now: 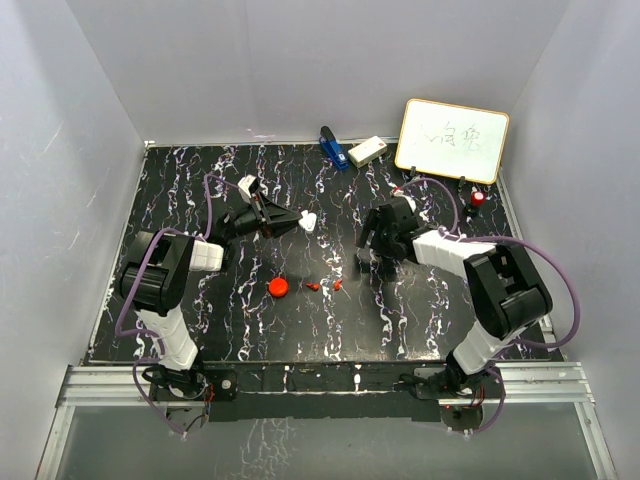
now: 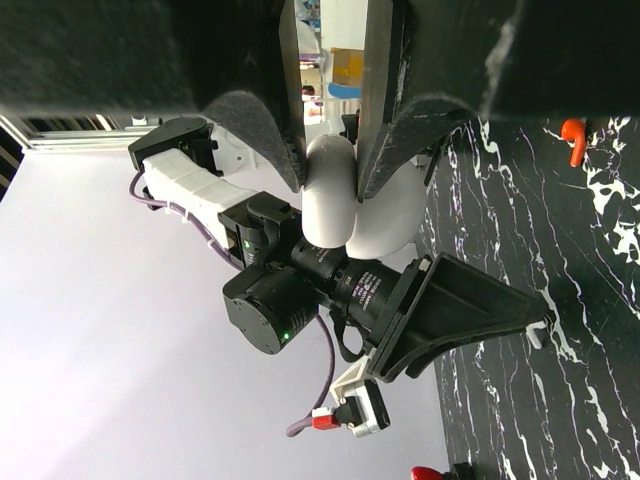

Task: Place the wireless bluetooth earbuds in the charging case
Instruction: Pick up the earbud from the center of the board.

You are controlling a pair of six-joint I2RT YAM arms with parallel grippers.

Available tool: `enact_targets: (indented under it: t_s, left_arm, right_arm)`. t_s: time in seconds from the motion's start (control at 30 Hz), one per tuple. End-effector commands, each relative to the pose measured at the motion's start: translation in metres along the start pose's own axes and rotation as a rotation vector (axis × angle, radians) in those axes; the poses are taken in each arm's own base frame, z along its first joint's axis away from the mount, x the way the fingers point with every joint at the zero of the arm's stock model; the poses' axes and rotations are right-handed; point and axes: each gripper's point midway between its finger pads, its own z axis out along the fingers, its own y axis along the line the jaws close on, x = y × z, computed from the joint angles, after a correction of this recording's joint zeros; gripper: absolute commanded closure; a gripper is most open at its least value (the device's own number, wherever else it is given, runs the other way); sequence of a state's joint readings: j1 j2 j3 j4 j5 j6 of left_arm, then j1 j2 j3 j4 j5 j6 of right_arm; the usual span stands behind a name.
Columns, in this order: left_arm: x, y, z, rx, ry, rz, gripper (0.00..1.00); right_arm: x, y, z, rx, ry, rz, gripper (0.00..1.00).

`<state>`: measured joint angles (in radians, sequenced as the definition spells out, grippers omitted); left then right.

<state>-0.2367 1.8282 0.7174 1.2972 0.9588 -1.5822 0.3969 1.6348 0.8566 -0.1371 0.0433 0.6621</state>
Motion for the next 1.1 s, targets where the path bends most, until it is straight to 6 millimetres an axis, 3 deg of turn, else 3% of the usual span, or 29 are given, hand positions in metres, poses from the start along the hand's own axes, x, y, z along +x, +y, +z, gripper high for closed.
enact_targets:
  t_s: [0.0,0.3,0.47,0.57,0.7,0.9,1.07]
  left_arm:
    - [0.004,-0.017,-0.005,0.049,0.015,0.070,1.00]
    - [0.006,-0.016,-0.008,0.049,0.011,0.069,1.00]
    - [0.007,-0.018,-0.009,0.046,0.008,0.071,1.00]
    - [0.008,-0.020,-0.010,0.044,0.008,0.078,1.00]
    - [0.008,-0.020,-0.010,0.034,0.003,0.084,1.00]
    - [0.007,-0.021,-0.010,0.025,-0.005,0.087,1.00]
    - [0.008,-0.021,-0.012,0.012,-0.011,0.095,1.00]
  right_arm:
    - [0.025,0.009,0.008,0.018,0.073,0.013,0.25]
    - [0.028,0.037,0.011,-0.016,0.061,-0.009,0.25]
    - [0.020,0.054,0.012,-0.036,0.033,-0.035,0.25]
    - [0.008,0.067,0.001,-0.052,-0.014,-0.095,0.25]
    - [-0.022,0.081,-0.029,-0.075,-0.128,-0.203,0.25]
    - [-0.053,0.076,-0.063,-0.019,-0.203,-0.390,0.32]
    - [-0.051,0.061,-0.057,0.064,-0.122,-0.538,0.37]
